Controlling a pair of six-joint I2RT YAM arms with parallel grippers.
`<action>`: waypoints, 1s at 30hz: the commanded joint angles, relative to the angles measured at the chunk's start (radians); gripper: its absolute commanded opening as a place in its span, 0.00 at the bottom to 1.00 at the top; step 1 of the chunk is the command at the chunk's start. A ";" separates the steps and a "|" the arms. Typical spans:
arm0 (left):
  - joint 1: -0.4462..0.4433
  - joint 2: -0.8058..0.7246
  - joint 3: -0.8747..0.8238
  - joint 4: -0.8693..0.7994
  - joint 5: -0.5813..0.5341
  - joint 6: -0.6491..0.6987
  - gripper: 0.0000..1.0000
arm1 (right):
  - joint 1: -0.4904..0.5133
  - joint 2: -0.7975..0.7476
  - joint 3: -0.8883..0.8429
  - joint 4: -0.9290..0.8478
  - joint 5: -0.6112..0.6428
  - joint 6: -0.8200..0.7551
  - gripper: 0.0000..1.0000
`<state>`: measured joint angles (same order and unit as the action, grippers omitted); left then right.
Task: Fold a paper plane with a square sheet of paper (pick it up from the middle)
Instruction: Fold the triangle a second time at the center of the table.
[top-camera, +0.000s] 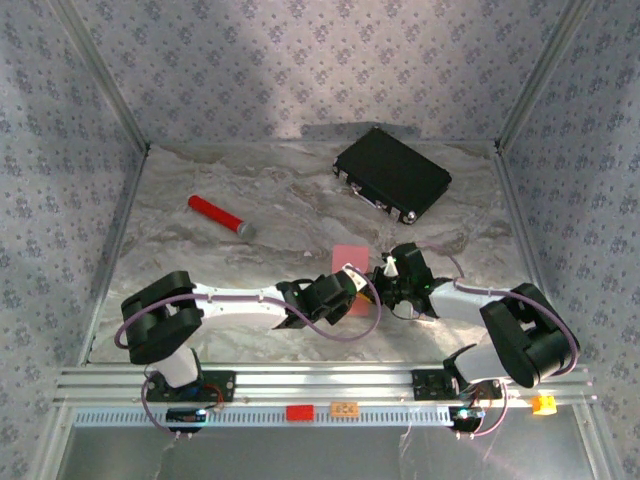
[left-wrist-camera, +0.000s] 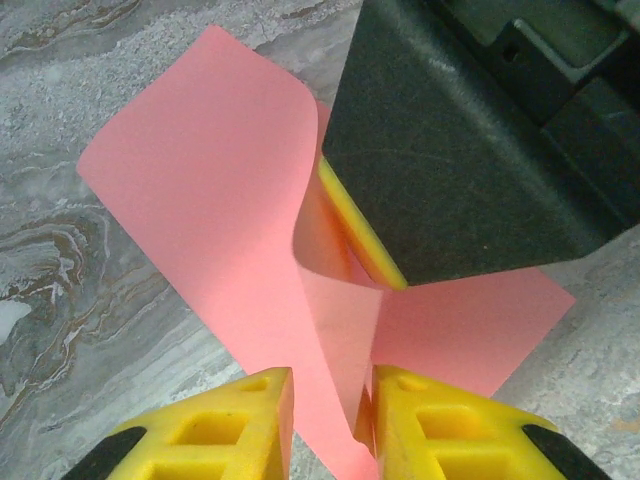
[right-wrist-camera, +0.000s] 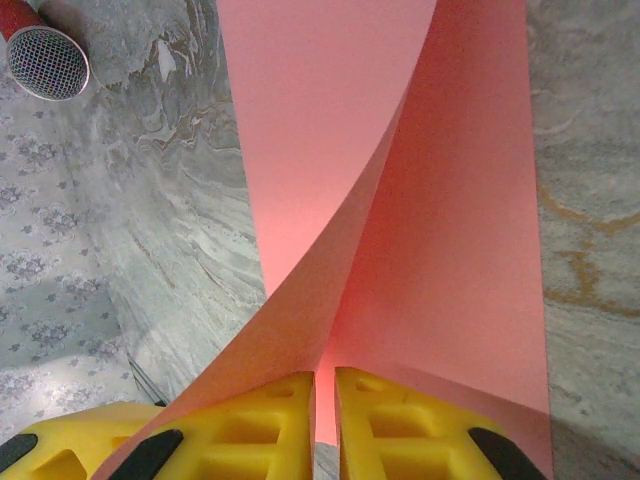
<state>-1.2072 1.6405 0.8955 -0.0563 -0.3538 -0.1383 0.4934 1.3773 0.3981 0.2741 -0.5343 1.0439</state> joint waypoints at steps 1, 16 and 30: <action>-0.008 -0.011 0.018 0.009 -0.021 0.004 0.26 | 0.001 0.007 0.020 -0.009 0.008 0.008 0.15; -0.008 -0.033 0.022 0.021 -0.003 -0.014 0.26 | -0.001 0.011 0.021 -0.015 0.013 0.007 0.15; -0.009 -0.047 0.024 0.024 0.009 -0.017 0.23 | 0.002 0.012 0.023 -0.016 0.016 0.008 0.15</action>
<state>-1.2076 1.6234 0.8955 -0.0486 -0.3542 -0.1432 0.4934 1.3777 0.3981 0.2733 -0.5339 1.0439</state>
